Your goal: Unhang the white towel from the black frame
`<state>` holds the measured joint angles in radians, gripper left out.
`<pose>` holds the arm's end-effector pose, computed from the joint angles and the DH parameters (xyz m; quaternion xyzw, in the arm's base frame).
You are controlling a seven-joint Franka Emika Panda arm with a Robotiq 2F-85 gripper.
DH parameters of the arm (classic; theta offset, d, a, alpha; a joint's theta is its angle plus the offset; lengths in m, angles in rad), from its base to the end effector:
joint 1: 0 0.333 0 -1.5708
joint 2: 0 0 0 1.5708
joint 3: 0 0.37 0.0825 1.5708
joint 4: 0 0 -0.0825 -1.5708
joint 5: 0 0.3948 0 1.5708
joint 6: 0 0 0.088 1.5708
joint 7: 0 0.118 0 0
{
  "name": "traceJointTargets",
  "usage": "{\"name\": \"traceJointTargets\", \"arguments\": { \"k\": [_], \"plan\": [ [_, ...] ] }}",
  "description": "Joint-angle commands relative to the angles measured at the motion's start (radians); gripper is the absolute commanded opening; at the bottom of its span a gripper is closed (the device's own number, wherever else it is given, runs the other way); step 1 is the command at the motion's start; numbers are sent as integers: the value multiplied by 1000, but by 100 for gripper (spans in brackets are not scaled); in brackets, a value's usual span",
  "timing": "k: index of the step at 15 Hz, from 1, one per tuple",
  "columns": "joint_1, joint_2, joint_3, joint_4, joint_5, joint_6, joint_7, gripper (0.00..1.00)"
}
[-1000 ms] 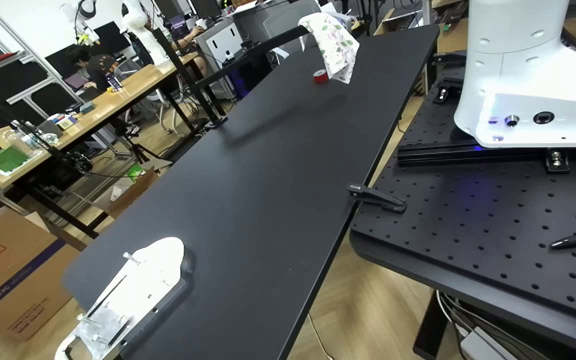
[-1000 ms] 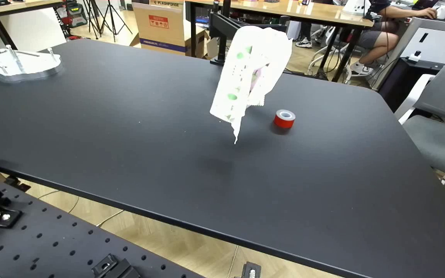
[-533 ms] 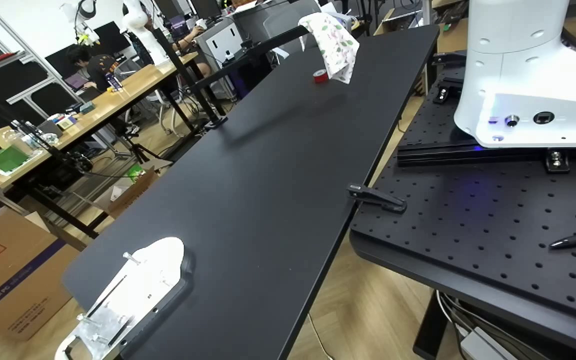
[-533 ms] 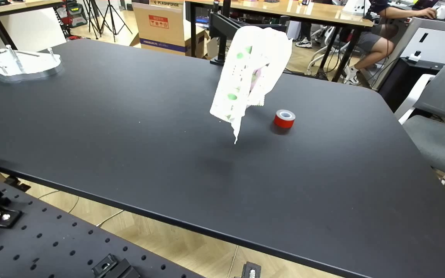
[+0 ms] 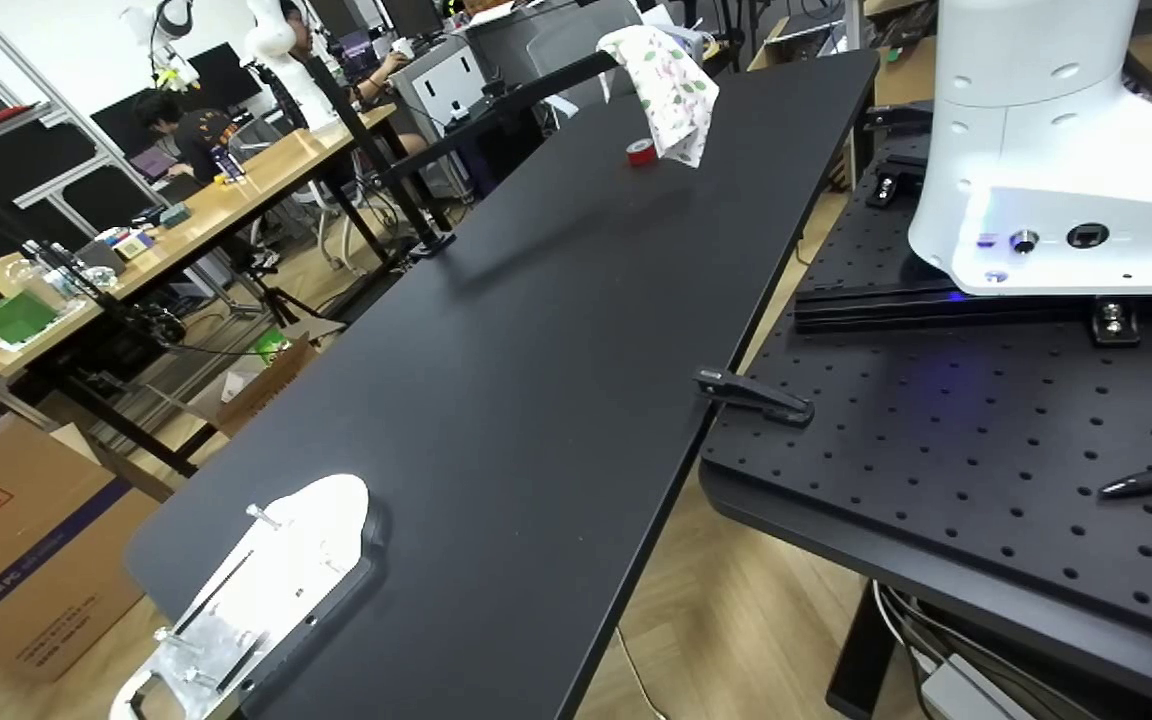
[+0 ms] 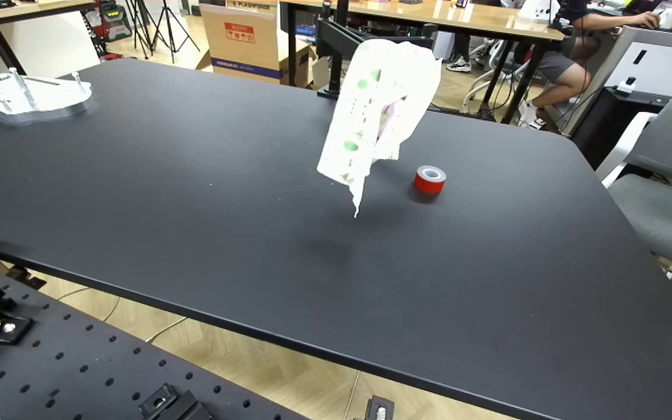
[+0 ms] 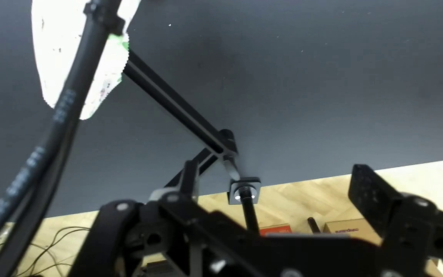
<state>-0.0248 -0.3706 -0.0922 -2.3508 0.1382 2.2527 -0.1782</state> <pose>0.4519 -0.0521 0.5360 -0.9881 0.0048 -0.1436 0.0554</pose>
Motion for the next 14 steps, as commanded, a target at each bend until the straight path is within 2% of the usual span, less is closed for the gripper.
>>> {"name": "traceJointTargets", "arguments": {
  "k": [1,9,14],
  "plan": [
    [-52,7,-7,-36,-45,90,73,100],
    [-135,20,-39,-127,-58,194,170,100],
    [-158,77,-50,-124,-9,275,297,100]
  ]
}}
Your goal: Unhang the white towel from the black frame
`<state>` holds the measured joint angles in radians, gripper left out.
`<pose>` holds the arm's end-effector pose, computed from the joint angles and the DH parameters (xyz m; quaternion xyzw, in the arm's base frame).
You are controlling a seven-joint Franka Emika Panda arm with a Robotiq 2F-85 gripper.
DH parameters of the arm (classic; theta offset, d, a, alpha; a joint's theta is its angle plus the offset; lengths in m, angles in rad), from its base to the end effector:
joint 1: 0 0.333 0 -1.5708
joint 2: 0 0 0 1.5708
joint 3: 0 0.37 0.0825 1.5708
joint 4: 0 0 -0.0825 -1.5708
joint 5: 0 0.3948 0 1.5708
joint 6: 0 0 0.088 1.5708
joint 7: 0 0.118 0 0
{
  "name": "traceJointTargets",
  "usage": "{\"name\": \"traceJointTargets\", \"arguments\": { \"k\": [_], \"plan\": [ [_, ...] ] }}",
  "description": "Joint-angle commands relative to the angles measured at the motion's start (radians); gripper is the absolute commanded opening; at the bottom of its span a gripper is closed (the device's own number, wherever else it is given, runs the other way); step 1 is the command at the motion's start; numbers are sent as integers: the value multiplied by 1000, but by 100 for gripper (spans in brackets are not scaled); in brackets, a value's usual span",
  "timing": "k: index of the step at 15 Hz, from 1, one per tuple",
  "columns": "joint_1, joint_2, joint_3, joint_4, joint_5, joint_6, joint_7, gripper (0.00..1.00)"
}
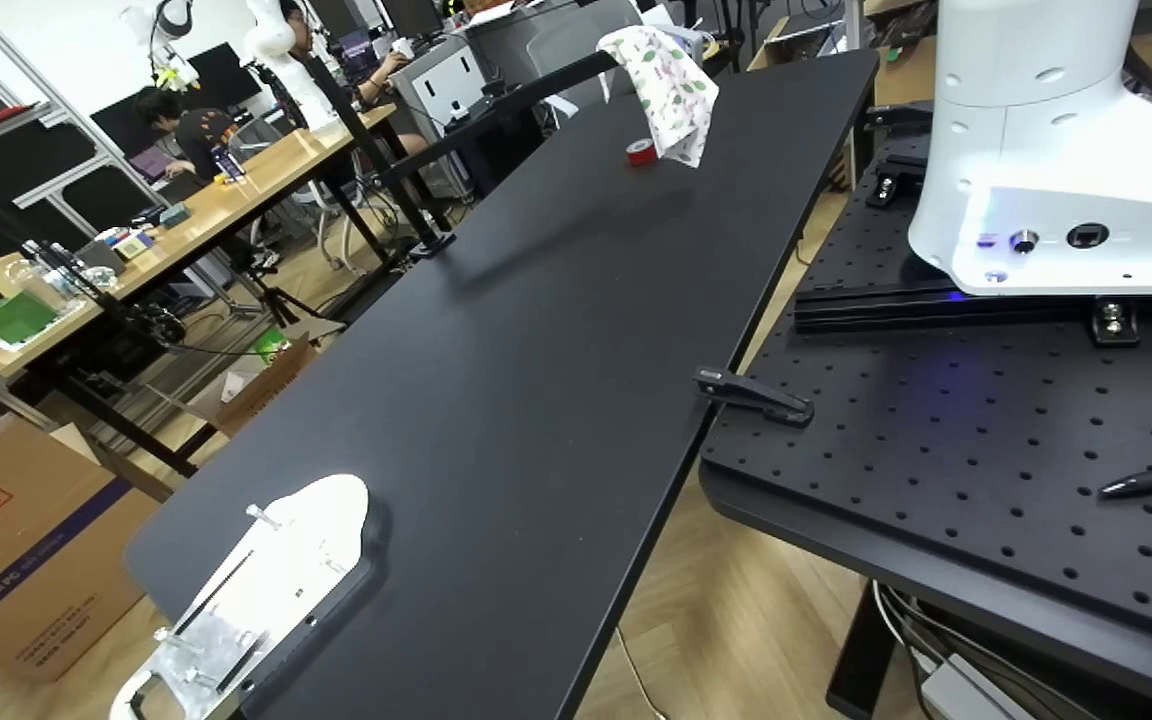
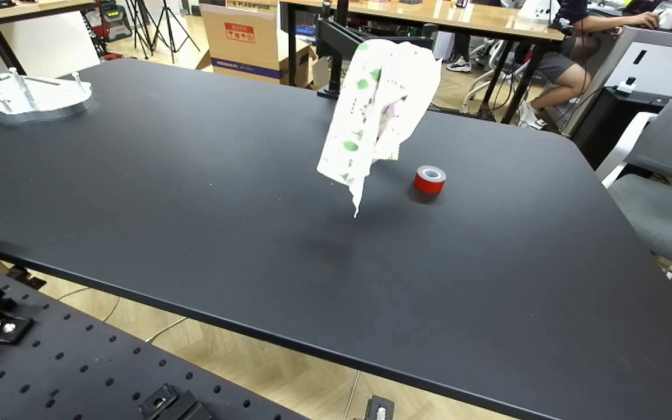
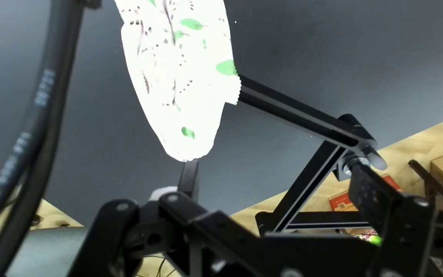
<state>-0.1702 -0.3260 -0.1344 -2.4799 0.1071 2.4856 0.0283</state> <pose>0.4349 -0.1396 0.4771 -0.9645 0.1991 -0.1693 0.0379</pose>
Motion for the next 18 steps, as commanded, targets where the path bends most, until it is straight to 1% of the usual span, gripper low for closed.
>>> {"name": "traceJointTargets", "arguments": {
  "k": [1,3,7,9,12,15,18],
  "plan": [
    [-17,43,-14,5,39,54,110,100],
    [-28,58,-29,1,66,76,138,100],
    [-48,72,-68,-8,122,89,153,100],
    [-50,82,-87,-7,156,80,135,100],
    [-34,106,-108,10,201,51,79,100],
    [-18,147,-121,46,266,24,32,100],
    [-23,187,-125,85,301,-14,0,100]
  ]
}}
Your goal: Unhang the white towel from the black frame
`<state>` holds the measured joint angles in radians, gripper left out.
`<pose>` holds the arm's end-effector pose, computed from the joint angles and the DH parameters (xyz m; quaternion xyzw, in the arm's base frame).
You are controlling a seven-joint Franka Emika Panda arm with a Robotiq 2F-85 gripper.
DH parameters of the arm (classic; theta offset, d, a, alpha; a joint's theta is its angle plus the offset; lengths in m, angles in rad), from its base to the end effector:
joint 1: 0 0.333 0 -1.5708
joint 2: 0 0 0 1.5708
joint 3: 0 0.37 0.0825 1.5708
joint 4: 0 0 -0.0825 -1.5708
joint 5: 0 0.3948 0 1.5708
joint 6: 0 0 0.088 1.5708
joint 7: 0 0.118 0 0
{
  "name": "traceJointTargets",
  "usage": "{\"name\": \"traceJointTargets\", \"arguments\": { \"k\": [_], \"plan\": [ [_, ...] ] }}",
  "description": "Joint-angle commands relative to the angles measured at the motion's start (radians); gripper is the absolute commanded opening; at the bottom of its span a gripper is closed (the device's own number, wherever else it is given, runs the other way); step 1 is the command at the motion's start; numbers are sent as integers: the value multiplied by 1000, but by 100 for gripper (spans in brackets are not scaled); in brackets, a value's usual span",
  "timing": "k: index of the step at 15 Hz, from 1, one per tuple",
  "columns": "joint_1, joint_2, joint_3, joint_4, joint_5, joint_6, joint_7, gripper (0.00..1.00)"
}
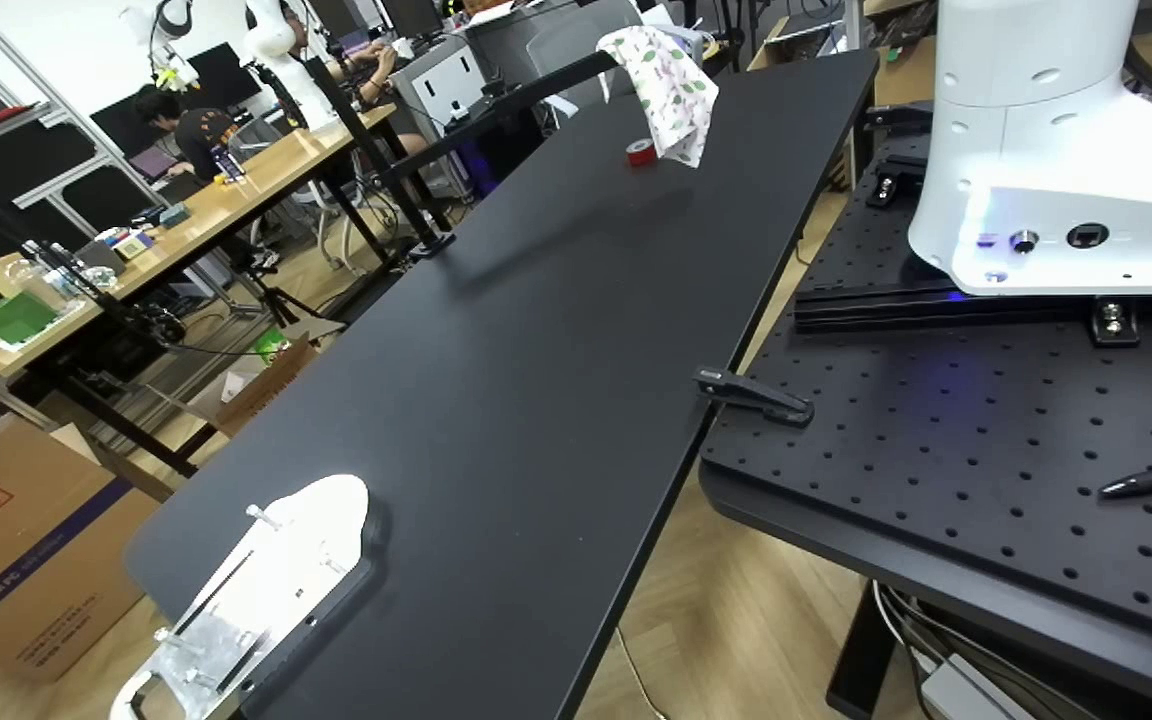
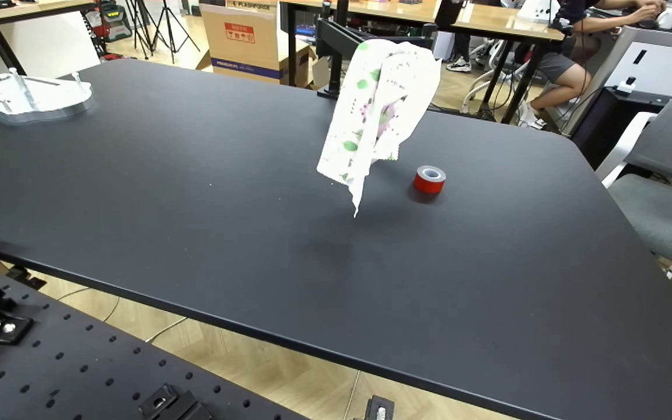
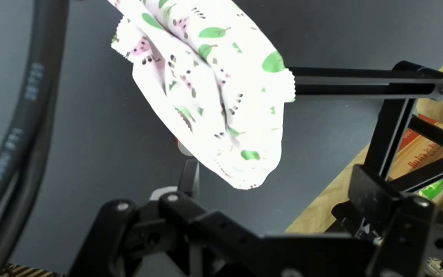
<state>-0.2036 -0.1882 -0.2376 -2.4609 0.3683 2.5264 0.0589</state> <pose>0.4341 -0.2088 0.4250 -0.9089 0.3725 -0.1440 0.1199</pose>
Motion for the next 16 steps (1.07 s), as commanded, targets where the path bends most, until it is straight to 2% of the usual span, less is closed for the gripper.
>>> {"name": "traceJointTargets", "arguments": {
  "k": [1,7,16],
  "plan": [
    [6,62,-23,80,45,-69,-36,100],
    [-12,154,-31,163,63,-153,-41,100],
    [-12,271,-2,266,26,-162,30,100]
  ]
}}
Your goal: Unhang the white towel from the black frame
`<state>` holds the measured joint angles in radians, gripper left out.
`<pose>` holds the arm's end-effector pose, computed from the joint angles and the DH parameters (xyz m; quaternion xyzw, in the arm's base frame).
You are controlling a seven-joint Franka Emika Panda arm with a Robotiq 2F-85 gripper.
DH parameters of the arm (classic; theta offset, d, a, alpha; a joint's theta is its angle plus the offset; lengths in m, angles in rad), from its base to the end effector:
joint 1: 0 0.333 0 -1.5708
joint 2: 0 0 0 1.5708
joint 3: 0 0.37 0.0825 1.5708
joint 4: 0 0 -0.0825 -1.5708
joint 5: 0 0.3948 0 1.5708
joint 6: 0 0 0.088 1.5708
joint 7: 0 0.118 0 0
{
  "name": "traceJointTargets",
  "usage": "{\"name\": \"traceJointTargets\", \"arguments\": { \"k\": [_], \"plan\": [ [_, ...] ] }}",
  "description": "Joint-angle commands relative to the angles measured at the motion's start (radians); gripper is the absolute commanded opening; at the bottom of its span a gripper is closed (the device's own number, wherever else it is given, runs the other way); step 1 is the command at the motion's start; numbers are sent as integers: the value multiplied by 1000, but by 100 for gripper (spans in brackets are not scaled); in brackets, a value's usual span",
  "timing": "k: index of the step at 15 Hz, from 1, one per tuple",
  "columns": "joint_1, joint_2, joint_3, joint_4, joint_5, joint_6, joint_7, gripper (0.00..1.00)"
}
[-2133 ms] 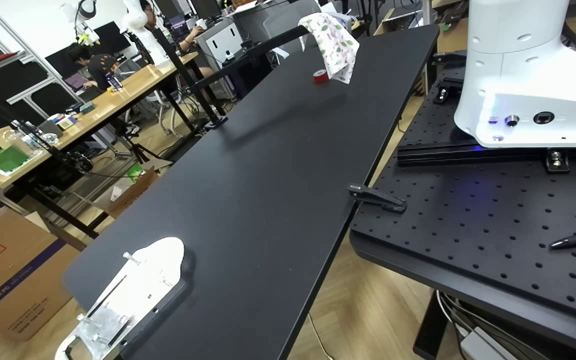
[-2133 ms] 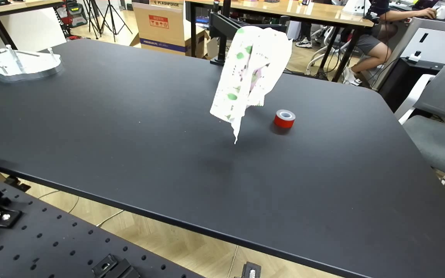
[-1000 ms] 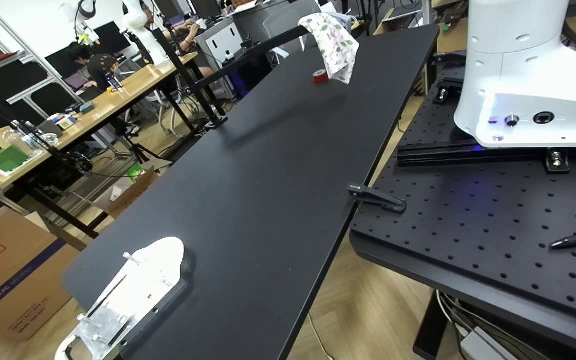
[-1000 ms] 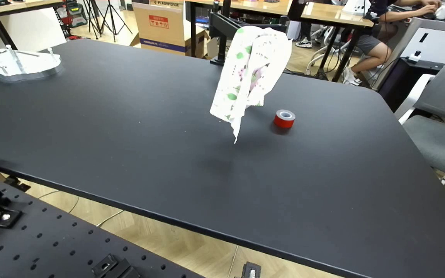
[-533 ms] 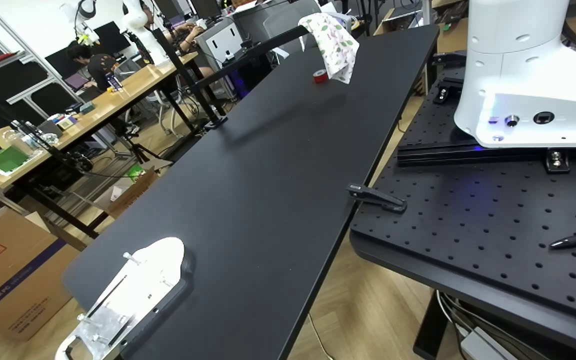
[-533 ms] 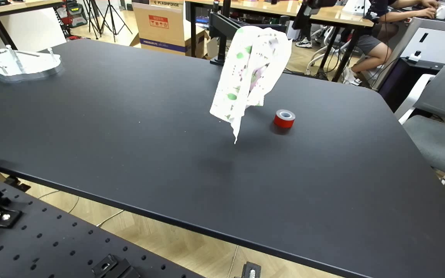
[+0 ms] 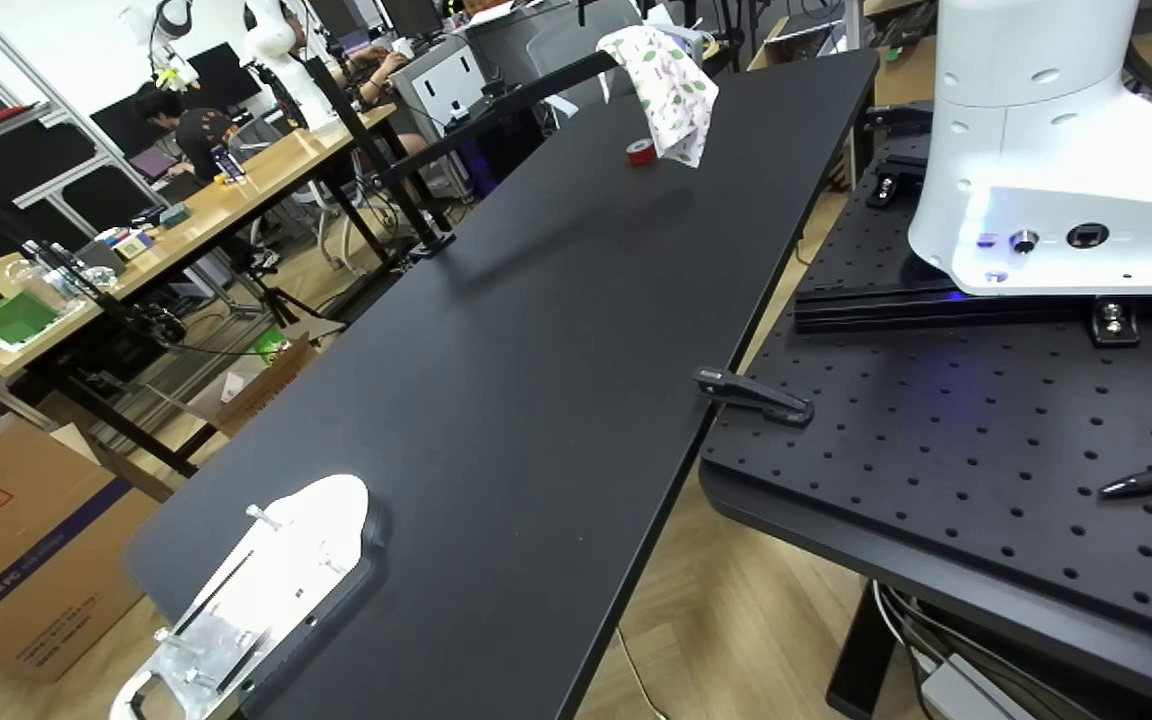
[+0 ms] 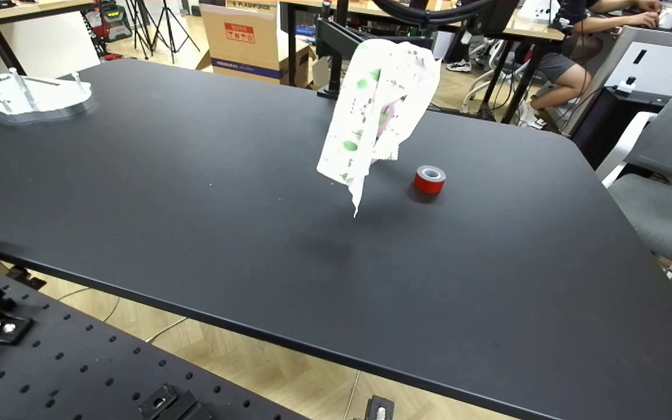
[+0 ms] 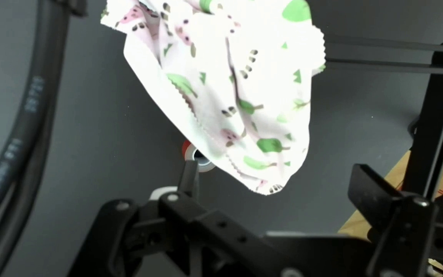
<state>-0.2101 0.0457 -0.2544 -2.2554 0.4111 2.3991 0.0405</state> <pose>0.4933 -0.2396 0.3898 -0.9118 0.3829 -0.0778 0.1262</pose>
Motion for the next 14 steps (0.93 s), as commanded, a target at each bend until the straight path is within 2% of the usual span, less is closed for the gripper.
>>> {"name": "traceJointTargets", "arguments": {
  "k": [1,8,9,10,14],
  "plan": [
    [-5,45,19,70,-17,-39,49,100],
    [-1,80,48,94,-19,-88,42,100],
    [-1,76,50,88,-20,-81,34,75],
    [-2,72,51,83,-20,-78,39,75],
    [-5,55,51,72,-13,-81,37,46]
  ]
}}
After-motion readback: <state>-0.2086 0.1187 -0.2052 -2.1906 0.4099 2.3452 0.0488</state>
